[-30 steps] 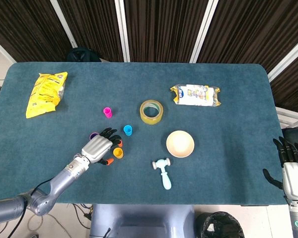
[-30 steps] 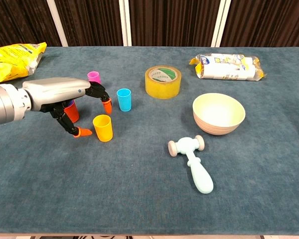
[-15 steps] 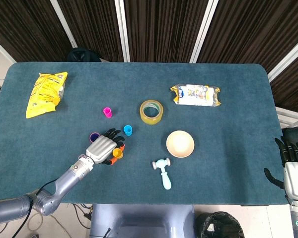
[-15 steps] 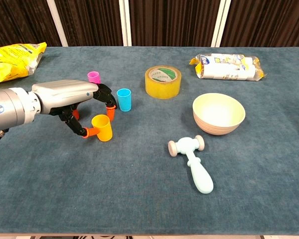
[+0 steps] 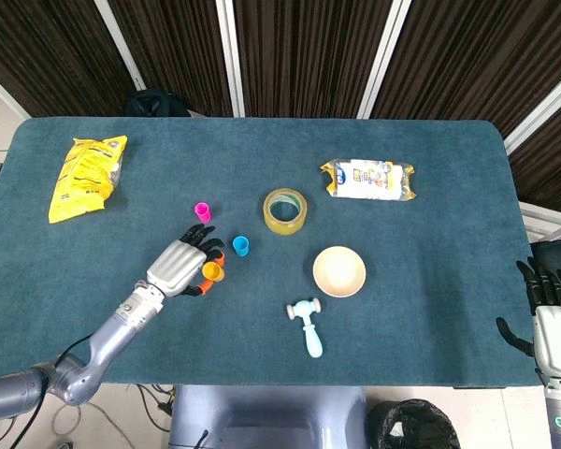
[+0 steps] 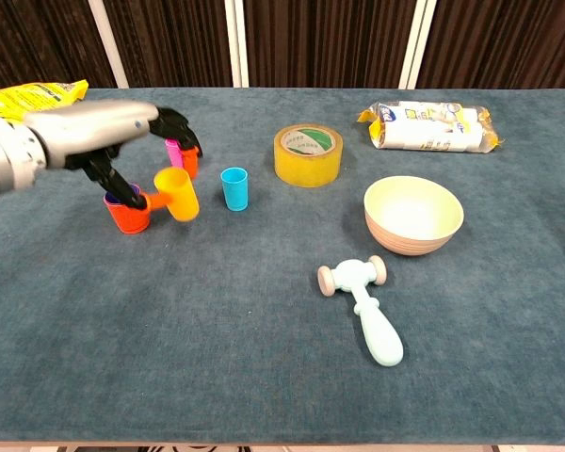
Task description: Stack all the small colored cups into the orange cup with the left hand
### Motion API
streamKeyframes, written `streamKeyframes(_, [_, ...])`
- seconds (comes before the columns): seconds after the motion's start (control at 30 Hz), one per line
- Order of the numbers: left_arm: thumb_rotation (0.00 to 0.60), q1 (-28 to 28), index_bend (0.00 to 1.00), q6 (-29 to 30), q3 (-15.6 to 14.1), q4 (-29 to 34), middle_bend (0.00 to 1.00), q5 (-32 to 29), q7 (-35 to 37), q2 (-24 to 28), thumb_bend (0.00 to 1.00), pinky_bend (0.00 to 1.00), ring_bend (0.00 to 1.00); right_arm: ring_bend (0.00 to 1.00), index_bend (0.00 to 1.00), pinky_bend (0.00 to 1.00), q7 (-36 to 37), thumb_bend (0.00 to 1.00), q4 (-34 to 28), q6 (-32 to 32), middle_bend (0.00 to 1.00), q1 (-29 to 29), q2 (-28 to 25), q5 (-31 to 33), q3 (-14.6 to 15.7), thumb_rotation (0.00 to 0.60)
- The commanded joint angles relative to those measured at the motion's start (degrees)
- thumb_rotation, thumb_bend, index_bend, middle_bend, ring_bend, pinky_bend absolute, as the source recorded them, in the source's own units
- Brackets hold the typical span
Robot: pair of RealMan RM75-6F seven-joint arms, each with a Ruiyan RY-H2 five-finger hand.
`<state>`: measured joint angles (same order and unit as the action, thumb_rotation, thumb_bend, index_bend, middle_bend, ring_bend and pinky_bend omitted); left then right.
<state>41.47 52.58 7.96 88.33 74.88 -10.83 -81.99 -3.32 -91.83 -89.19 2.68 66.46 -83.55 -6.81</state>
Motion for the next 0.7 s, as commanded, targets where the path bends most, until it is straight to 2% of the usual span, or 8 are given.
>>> streamKeyframes(0.03, [0.6, -1.5, 0.46, 2.1, 0.5, 1.8, 0.22, -0.2, 0.3, 3.2, 0.36, 0.0, 0.0, 0.13, 0.09, 0.08, -0.1, 0.32, -0.1, 0.0, 0.08, 0.0, 0.0, -0.1, 0.1, 0.6])
streamKeyframes(0.3, [0.6, -4.1, 0.44, 3.2, 0.1, 1.8, 0.21, -2.3, 2.7, 8.1, 0.36, 0.0, 0.0, 0.13, 0.09, 0.08, -0.4, 0.32, -0.1, 0.1, 0.08, 0.0, 0.2, 0.2, 0.0, 0.6])
streamKeyframes(0.7, [0.6, -4.5, 0.41, 1.1, -1.7, -2.8, 0.21, -1.2, 6.9, 6.3, 0.36, 0.0, 0.0, 0.13, 0.09, 0.08, -1.1, 0.32, -0.1, 0.1, 0.08, -0.1, 0.4, 0.6, -0.1, 0.6])
